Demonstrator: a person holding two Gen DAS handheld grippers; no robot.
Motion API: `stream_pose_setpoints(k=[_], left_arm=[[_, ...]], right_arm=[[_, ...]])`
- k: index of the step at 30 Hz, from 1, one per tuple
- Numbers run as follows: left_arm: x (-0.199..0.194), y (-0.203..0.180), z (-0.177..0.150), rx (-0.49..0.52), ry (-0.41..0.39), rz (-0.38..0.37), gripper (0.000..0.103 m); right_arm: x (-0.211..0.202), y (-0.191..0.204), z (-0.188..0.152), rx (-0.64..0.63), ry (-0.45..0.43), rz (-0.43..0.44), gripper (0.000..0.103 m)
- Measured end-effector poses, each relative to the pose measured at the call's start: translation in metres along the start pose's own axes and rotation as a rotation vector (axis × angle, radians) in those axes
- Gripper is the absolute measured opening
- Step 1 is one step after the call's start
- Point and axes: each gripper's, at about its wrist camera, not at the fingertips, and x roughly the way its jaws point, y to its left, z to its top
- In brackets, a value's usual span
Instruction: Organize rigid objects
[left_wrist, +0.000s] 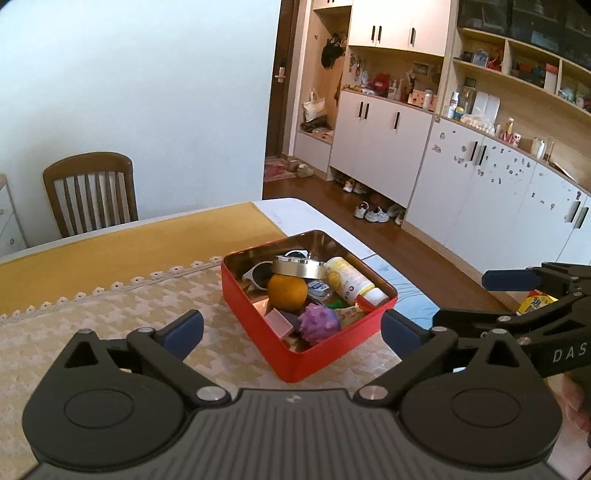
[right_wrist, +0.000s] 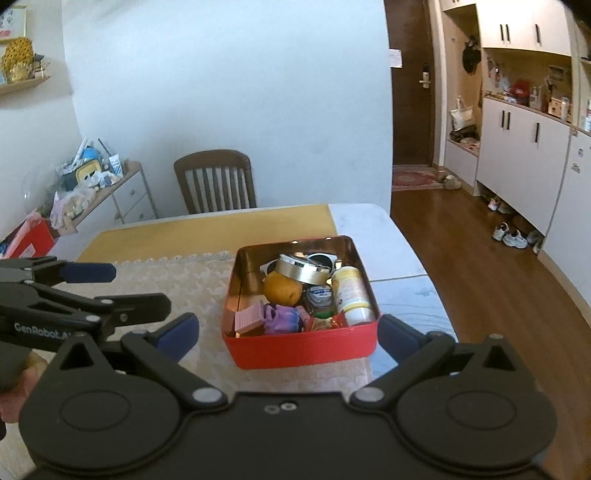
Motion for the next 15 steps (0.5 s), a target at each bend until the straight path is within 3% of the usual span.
stream_pose_setpoints(k=[15], left_arm=[[-0.016, 0.006, -0.006, -0.041, -0.002, 0.006, 0.103]], right_arm=[[-0.024, 0.005, -0.004, 0.068, -0.041, -0.008, 0.103]])
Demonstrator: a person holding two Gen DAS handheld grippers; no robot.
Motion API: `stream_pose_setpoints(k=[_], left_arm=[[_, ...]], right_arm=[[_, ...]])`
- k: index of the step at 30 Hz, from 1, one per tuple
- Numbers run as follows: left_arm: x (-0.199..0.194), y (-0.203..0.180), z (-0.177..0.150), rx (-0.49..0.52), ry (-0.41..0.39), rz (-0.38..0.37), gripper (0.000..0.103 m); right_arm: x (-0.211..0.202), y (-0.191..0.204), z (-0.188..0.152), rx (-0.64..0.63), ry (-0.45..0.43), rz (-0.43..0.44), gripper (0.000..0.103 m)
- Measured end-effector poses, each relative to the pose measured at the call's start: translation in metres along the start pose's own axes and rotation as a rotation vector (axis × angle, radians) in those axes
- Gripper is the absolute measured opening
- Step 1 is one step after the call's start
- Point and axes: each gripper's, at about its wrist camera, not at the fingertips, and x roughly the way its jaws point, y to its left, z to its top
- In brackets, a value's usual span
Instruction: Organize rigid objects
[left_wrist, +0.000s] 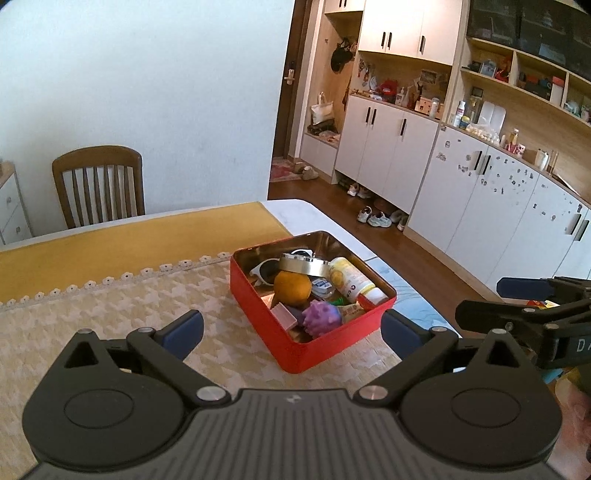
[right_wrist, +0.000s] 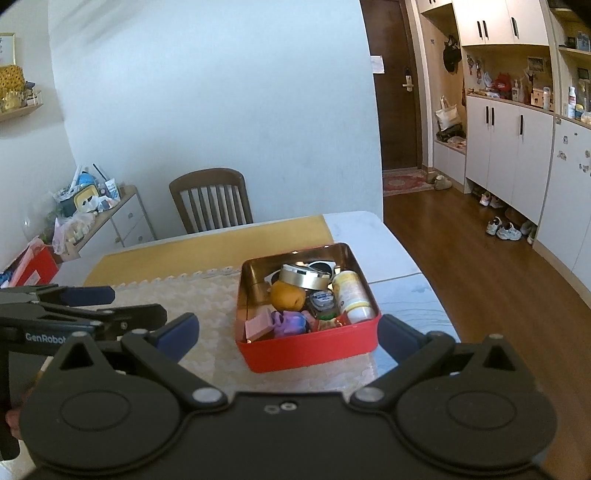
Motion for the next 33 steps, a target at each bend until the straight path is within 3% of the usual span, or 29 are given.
stream_pose_setpoints(k=[33], left_arm=[[0.0021, 0.0019, -0.0001, -0.005, -0.003, -0.007, 0.103]], right_arm=[[0.0022, 0.0023, 0.0018, 0.004, 0.013, 0.009, 0.103]])
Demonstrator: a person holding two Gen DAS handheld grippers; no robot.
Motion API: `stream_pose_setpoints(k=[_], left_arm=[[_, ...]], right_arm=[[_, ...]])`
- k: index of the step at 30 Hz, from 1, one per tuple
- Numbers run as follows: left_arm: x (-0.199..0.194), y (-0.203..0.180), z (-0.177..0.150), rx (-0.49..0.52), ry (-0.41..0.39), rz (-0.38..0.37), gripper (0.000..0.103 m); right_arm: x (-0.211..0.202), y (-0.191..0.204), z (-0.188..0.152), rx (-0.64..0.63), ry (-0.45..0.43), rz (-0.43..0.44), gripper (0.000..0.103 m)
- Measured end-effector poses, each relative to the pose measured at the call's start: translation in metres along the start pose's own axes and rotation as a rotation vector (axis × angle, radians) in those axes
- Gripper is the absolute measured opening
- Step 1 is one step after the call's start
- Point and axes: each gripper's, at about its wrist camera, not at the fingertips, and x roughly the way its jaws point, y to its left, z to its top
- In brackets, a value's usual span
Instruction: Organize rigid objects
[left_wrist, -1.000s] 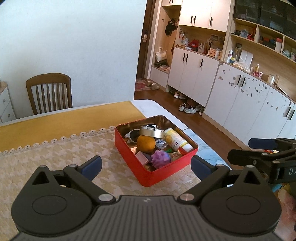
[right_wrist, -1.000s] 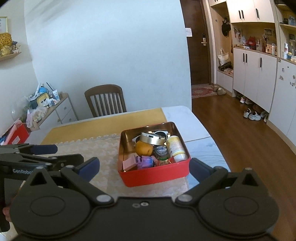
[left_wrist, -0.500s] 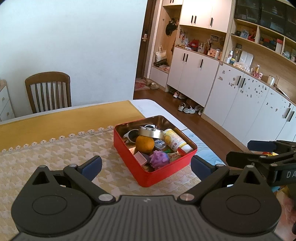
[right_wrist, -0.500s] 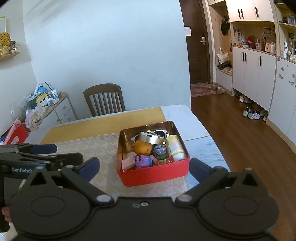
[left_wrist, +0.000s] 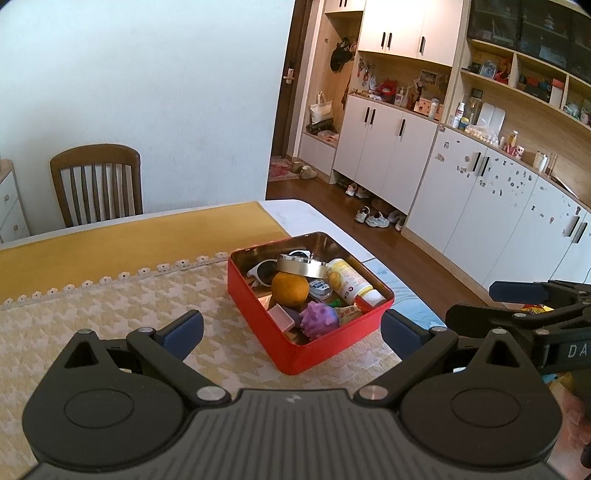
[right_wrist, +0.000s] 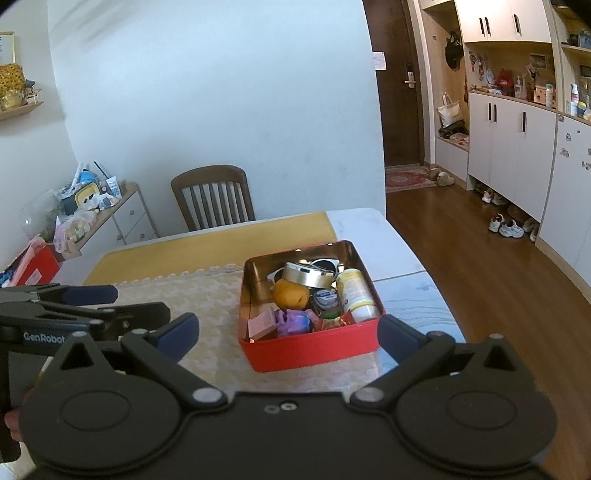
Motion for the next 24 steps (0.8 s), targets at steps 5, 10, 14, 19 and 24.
stream_pose_setpoints(k=[5, 10, 14, 19, 24], left_arm=[[-0.0007, 0.0001, -0.0005, -0.003, -0.001, 0.009, 0.103], [-0.0013, -0.0002, -0.0014, -0.003, -0.008, 0.022, 0.103], [-0.0013, -0.0002, -0.0014, -0.003, -0.002, 0.005, 0.103], [0.0004, 0.0011, -0.0005, -0.007, 0.0, 0.001, 0.103], [0.0025, -0.0006, 0.0002, 0.004, 0.002, 0.0, 0.103]], right_arm=[[0.0011, -0.0009, -0.0004, 0.004, 0.004, 0.001, 0.103], [0.0018, -0.0011, -0.0005, 0.006, 0.006, 0.0, 0.103], [0.0035, -0.0003, -0.0015, 0.012, 0.011, -0.002, 0.103], [0.0042, 0.0001, -0.0013, 0.018, 0.008, -0.004, 0.103], [0.0045, 0.0001, -0.0015, 0.02, 0.009, -0.005, 0.103]])
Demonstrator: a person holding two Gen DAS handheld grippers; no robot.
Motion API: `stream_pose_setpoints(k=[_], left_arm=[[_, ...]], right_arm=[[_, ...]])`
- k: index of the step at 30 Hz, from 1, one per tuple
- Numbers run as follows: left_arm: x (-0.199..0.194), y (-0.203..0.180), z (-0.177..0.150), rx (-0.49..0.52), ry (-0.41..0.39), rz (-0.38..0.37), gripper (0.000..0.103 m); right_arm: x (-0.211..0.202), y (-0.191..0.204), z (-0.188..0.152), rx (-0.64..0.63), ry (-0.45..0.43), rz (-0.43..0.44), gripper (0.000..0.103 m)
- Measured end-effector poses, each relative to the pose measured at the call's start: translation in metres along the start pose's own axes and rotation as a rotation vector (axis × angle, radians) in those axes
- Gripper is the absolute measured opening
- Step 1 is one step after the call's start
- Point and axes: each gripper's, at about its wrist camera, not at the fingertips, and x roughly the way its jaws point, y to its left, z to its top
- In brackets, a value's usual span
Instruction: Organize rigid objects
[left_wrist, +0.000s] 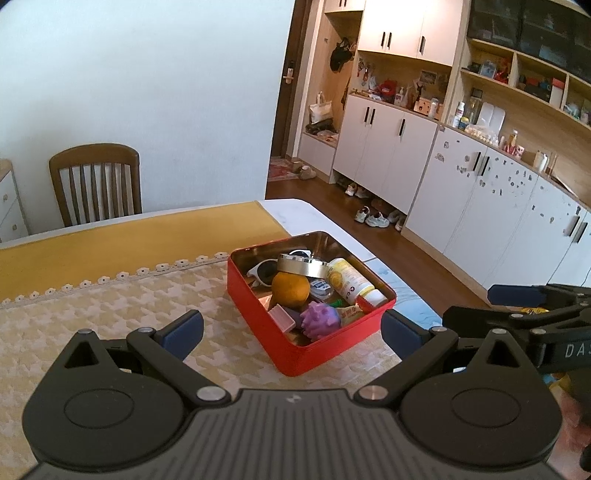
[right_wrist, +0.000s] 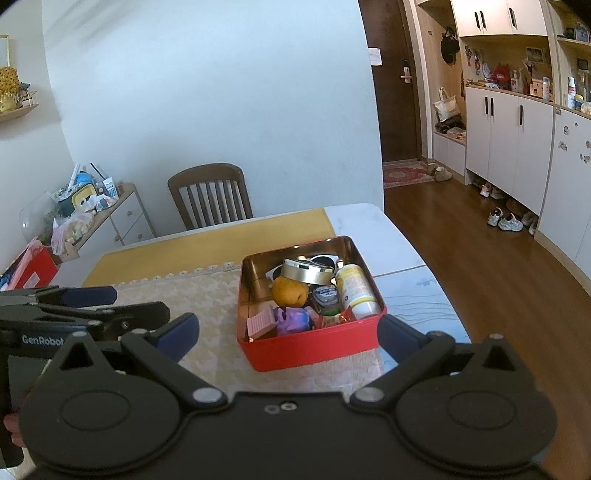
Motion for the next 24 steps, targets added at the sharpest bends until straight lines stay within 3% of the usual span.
stream_pose_setpoints(k=[24], left_arm=[[0.015, 0.003, 0.004, 0.024, -0.011, 0.002, 0.103]], right_arm=[[0.01, 0.0, -0.002, 0.021, 0.018, -0.022, 0.103]])
